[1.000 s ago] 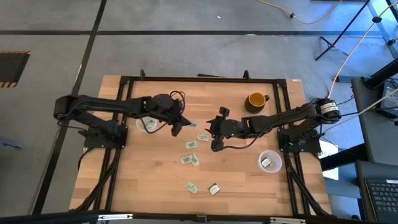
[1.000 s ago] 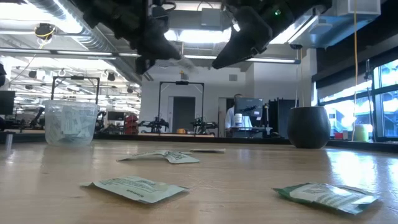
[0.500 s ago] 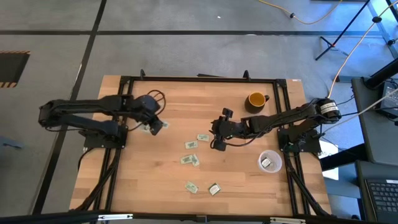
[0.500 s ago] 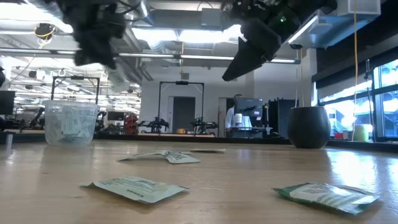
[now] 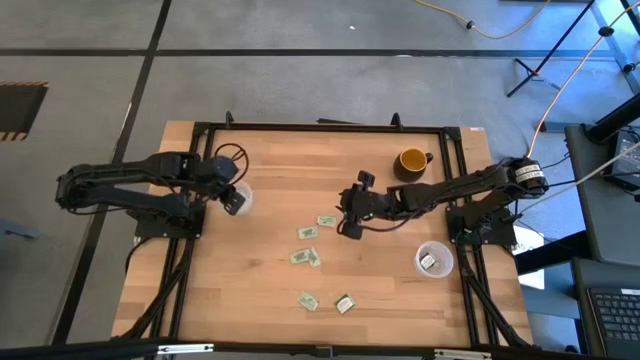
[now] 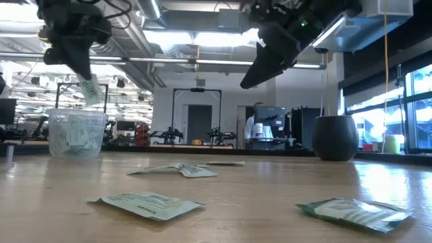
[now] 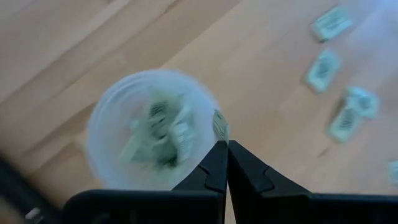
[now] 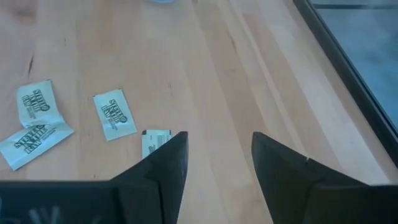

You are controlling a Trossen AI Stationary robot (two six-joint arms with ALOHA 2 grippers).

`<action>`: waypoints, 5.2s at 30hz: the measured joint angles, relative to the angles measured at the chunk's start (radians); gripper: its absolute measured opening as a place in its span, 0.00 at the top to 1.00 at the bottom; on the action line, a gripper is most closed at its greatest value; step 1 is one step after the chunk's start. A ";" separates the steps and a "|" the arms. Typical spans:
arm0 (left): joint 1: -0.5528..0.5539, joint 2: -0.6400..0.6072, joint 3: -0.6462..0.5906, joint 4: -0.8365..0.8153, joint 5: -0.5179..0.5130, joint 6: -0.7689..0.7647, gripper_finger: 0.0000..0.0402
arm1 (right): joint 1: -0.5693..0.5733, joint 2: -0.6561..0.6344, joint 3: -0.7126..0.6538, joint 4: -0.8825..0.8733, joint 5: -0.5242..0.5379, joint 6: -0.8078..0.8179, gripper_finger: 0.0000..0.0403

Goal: Pick and place Stevia / Truvia into bins
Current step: Put the white stevia packet into the left transparent container

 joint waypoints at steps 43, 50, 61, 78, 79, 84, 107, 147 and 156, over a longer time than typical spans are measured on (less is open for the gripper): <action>0.000 0.260 0.001 -0.037 -0.021 0.030 0.88 | -0.027 0.205 0.000 0.068 -0.164 -0.032 0.55; 0.000 0.218 0.042 -0.036 -0.036 0.030 0.86 | -0.029 0.260 0.000 0.077 -0.177 -0.032 0.55; 0.000 0.190 0.062 -0.015 -0.053 0.030 0.87 | -0.059 0.352 0.002 0.102 -0.183 -0.002 0.66; 0.000 0.190 0.062 -0.014 -0.053 0.030 0.88 | -0.089 0.362 0.003 0.101 -0.253 -0.003 0.97; 0.000 0.190 0.062 -0.014 -0.053 0.030 0.88 | -0.089 0.362 0.003 0.101 -0.253 -0.003 0.98; 0.000 0.190 0.062 -0.014 -0.053 0.034 0.89 | -0.089 0.358 0.001 0.101 -0.254 0.001 0.99; -0.173 0.278 0.062 0.601 0.041 0.781 0.75 | -0.088 0.174 0.007 0.196 -0.586 -0.034 1.00; -0.275 0.560 0.062 0.967 0.066 0.799 0.70 | -0.081 0.173 0.007 0.366 -0.673 -0.033 1.00; -0.275 0.557 0.062 0.962 0.085 0.834 0.94 | -0.081 0.173 0.007 0.368 -0.673 -0.033 1.00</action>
